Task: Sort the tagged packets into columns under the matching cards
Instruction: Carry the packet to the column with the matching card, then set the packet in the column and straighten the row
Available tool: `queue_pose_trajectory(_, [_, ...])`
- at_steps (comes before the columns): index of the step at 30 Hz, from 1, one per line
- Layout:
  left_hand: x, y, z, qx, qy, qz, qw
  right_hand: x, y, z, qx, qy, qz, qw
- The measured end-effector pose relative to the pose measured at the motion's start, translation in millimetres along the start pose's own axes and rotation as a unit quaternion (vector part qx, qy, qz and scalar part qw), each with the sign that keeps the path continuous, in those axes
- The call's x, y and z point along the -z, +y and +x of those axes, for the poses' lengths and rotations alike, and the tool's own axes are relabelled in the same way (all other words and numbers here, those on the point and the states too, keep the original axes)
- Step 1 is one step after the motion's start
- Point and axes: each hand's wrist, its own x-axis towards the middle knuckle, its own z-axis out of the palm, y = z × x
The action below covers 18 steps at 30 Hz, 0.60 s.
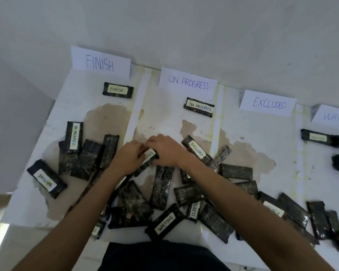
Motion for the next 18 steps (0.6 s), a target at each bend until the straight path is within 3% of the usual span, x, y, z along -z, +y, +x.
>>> queue_pose_trajectory(4, [-8.4, -15.0, -22.2, -0.005, 0.013, -0.051, 0.999, -20.3, -22.3, 6.5, 0.005, 0.009, -0.128, 0.992])
queue_pose_trajectory(9, [-5.0, -16.2, -25.3, -0.029, 0.019, -0.076, 0.996, -24.8, -30.1, 4.8, -0.015, 0.039, -0.196, 0.980])
queue_pose_trajectory(18, [12.5, 30.4, -14.7, -0.074, 0.091, -0.040, 0.992, 16.6, 3.1, -46.5, -0.166, 0.137, -0.139, 0.967])
